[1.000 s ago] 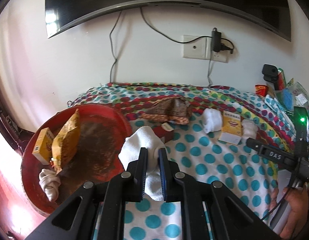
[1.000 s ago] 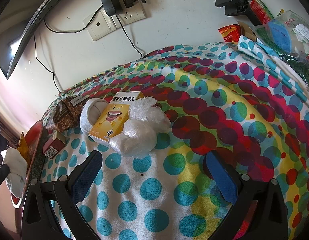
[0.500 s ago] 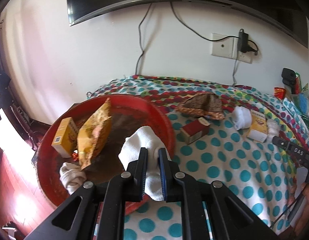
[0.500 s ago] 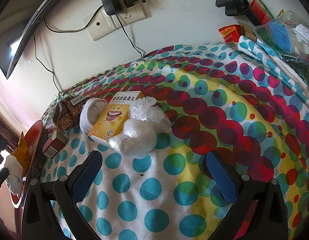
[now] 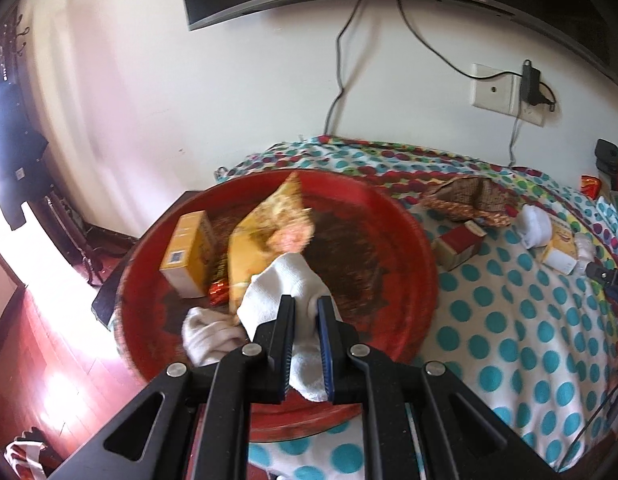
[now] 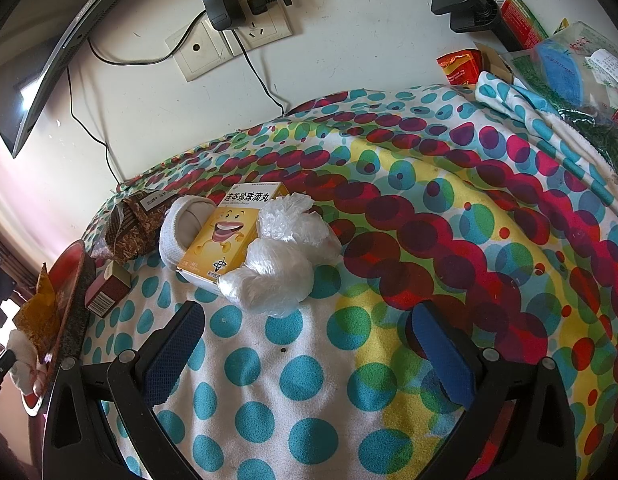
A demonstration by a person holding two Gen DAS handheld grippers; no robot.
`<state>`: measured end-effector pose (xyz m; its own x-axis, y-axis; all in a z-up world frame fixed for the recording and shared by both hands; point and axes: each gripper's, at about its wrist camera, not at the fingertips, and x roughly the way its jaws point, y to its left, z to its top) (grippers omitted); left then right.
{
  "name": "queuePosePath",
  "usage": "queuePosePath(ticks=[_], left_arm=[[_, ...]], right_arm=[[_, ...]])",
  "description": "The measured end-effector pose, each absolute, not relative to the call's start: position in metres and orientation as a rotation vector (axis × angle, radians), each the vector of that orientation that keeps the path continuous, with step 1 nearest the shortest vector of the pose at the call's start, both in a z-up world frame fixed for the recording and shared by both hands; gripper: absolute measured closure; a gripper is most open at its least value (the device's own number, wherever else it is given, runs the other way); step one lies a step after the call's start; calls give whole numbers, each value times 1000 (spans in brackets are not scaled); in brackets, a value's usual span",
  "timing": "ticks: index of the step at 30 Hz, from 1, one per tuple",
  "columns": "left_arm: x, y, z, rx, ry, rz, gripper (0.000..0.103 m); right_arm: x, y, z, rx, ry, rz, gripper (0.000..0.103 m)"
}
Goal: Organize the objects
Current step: 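Carry the white cloth into the red tray and open the left gripper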
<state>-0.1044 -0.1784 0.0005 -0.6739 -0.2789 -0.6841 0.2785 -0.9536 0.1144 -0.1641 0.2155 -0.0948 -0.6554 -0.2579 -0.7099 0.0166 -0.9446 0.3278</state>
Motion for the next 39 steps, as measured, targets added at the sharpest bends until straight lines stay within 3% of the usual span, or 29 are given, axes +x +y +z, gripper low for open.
queuePosePath(ticks=[19, 30, 39], left_arm=[[-95, -254, 30, 999, 55, -2532, 91], [-125, -213, -23, 1171, 57, -2577, 91], [-145, -202, -32, 1187, 57, -2590, 87]], right_arm=[[-164, 216, -94, 1230, -429, -2692, 0], [-165, 215, -94, 1234, -422, -2694, 0], [-165, 216, -93, 1235, -421, -2693, 0]])
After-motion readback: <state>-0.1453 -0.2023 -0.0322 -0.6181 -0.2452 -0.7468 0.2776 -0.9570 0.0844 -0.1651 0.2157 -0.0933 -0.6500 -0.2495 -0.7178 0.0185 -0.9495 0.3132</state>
